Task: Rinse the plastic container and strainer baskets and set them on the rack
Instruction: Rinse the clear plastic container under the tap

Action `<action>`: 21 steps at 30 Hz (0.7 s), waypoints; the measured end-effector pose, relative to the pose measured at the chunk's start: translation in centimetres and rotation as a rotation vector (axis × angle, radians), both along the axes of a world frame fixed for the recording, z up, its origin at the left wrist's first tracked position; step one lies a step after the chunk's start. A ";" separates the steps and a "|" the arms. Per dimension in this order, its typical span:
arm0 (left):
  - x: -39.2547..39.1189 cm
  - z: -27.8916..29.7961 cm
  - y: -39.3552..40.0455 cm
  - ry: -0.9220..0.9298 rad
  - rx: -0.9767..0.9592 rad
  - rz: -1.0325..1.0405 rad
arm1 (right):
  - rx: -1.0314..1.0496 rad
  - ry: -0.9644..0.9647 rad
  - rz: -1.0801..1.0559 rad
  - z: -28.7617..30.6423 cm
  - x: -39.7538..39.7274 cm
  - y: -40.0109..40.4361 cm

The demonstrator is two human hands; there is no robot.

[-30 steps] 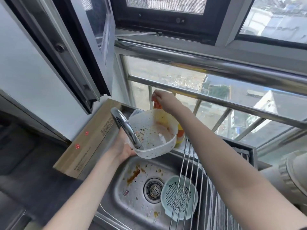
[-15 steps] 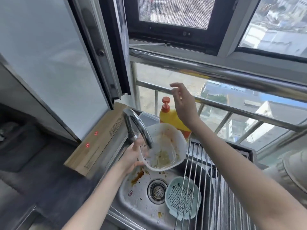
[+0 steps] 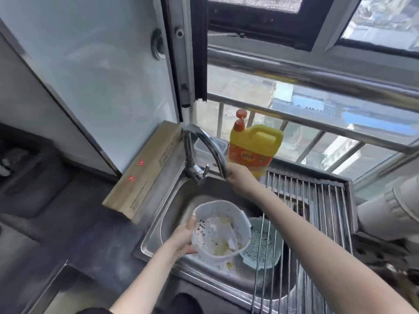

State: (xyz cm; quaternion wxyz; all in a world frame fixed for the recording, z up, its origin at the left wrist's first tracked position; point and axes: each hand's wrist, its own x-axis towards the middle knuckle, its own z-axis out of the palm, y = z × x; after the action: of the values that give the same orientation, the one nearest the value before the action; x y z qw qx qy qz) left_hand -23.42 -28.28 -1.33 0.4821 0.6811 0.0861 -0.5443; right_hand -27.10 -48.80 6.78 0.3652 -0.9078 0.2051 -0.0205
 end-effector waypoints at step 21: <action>4.0 -0.8 -2.6 -0.009 -0.091 -0.082 | -0.026 0.039 0.008 -4.1 4.8 -0.3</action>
State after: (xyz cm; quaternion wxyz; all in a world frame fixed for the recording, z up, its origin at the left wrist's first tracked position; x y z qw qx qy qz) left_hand -19.39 -30.86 -2.09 0.4903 0.6639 0.0311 -0.5638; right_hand -22.26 -49.15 2.65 0.3493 -0.9135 0.2084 -0.0043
